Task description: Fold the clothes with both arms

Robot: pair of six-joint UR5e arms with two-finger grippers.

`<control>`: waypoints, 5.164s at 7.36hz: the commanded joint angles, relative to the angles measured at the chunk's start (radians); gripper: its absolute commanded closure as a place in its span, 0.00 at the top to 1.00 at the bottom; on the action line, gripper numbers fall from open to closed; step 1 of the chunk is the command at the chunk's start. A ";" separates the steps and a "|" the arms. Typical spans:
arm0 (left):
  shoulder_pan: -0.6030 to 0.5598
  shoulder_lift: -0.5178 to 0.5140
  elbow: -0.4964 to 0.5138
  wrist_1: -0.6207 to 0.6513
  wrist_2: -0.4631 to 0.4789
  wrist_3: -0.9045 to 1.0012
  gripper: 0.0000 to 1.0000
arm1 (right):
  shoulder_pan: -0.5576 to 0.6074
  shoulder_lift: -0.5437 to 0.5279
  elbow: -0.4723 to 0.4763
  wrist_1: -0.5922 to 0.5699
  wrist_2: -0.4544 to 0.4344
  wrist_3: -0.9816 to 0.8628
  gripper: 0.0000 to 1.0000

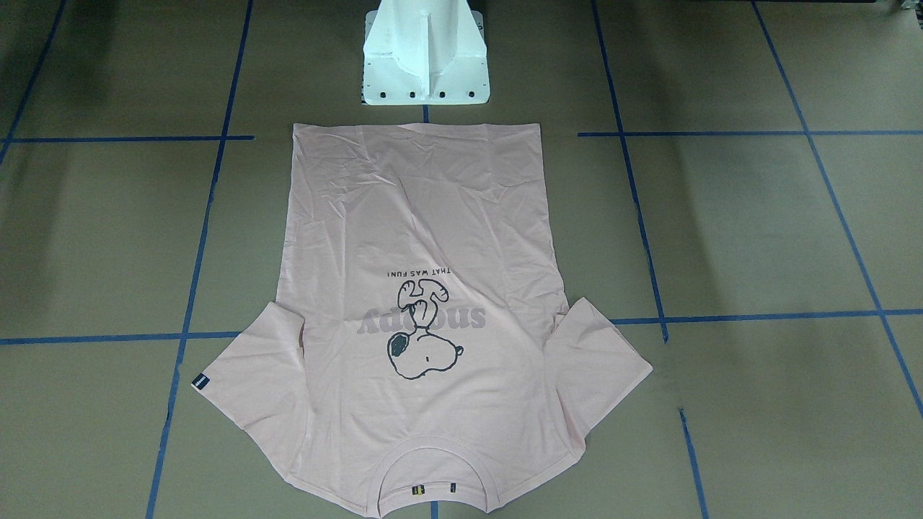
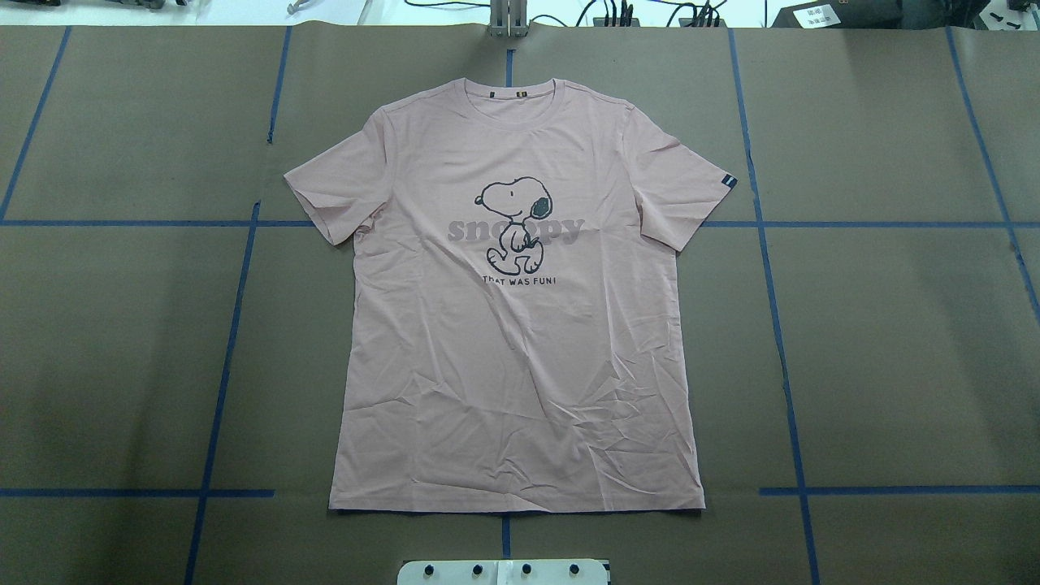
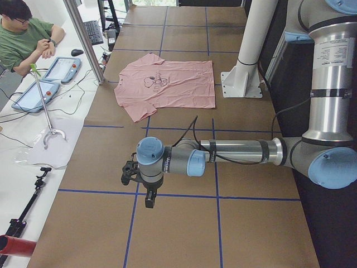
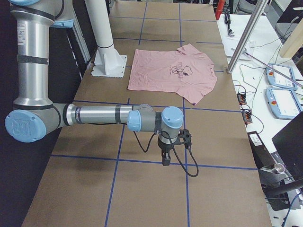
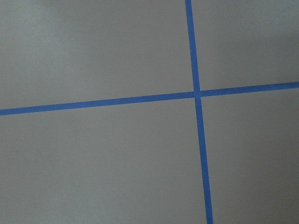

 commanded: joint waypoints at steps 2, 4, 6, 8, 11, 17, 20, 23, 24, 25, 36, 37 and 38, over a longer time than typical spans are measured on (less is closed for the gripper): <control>0.000 -0.001 -0.008 -0.010 -0.003 0.000 1.00 | 0.000 0.002 0.009 0.002 0.003 0.002 1.00; 0.005 -0.001 -0.002 -0.077 0.003 -0.004 1.00 | -0.003 0.020 0.033 0.002 0.001 0.007 1.00; 0.018 -0.005 -0.007 -0.094 0.004 -0.006 1.00 | -0.012 0.073 0.033 0.002 0.001 0.010 1.00; 0.034 -0.025 0.012 -0.236 0.004 -0.007 1.00 | -0.058 0.187 0.024 0.002 -0.002 0.011 1.00; 0.032 -0.166 0.044 -0.421 0.001 -0.012 1.00 | -0.090 0.348 -0.022 0.045 -0.006 0.102 1.00; 0.035 -0.217 0.064 -0.519 -0.006 -0.144 1.00 | -0.444 0.578 -0.311 0.533 -0.132 0.800 0.78; 0.035 -0.214 0.070 -0.545 -0.006 -0.145 1.00 | -0.576 0.589 -0.356 0.588 -0.289 0.952 0.53; 0.035 -0.214 0.070 -0.547 -0.006 -0.145 1.00 | -0.636 0.594 -0.410 0.624 -0.353 0.995 0.49; 0.035 -0.214 0.068 -0.547 -0.006 -0.144 1.00 | -0.638 0.595 -0.424 0.626 -0.367 0.993 0.49; 0.035 -0.211 0.067 -0.547 -0.006 -0.144 1.00 | -0.638 0.595 -0.430 0.626 -0.371 0.993 0.49; 0.035 -0.205 0.067 -0.548 -0.006 -0.139 1.00 | -0.658 0.595 -0.471 0.652 -0.405 0.995 0.00; 0.035 -0.205 0.068 -0.548 -0.006 -0.138 1.00 | -0.660 0.595 -0.468 0.652 -0.407 0.995 0.00; 0.035 -0.205 0.068 -0.548 -0.006 -0.138 1.00 | -0.658 0.627 -0.462 0.641 -0.407 1.002 0.00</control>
